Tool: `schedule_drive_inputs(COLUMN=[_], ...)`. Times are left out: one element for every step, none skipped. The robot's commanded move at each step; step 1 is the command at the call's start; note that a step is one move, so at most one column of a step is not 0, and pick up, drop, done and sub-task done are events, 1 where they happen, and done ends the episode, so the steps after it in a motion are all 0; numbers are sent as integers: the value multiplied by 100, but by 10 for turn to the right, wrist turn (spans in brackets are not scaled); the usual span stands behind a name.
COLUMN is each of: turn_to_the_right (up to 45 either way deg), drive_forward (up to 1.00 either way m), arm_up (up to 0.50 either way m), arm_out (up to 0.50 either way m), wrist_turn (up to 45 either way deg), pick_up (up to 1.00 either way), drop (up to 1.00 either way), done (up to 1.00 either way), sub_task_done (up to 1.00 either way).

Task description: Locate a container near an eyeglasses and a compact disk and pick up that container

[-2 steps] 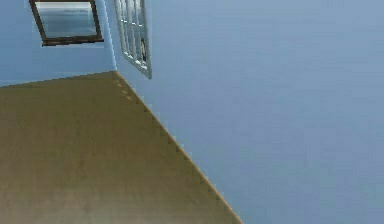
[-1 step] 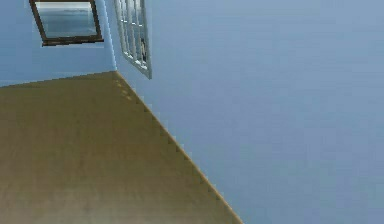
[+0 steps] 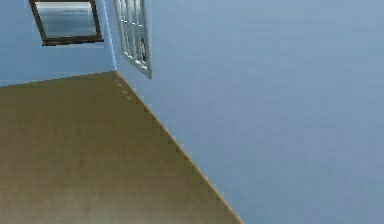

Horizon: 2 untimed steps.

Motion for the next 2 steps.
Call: schedule_drive_inputs(turn_to_the_right=[0, 0], drive_forward=[0, 0], arm_up=[0, 10], arm_out=[0, 0], wrist_turn=[0, 0], pick_up=[100, 0], drop=[0, 0], done=[0, 0], sub_task_done=[0, 0])
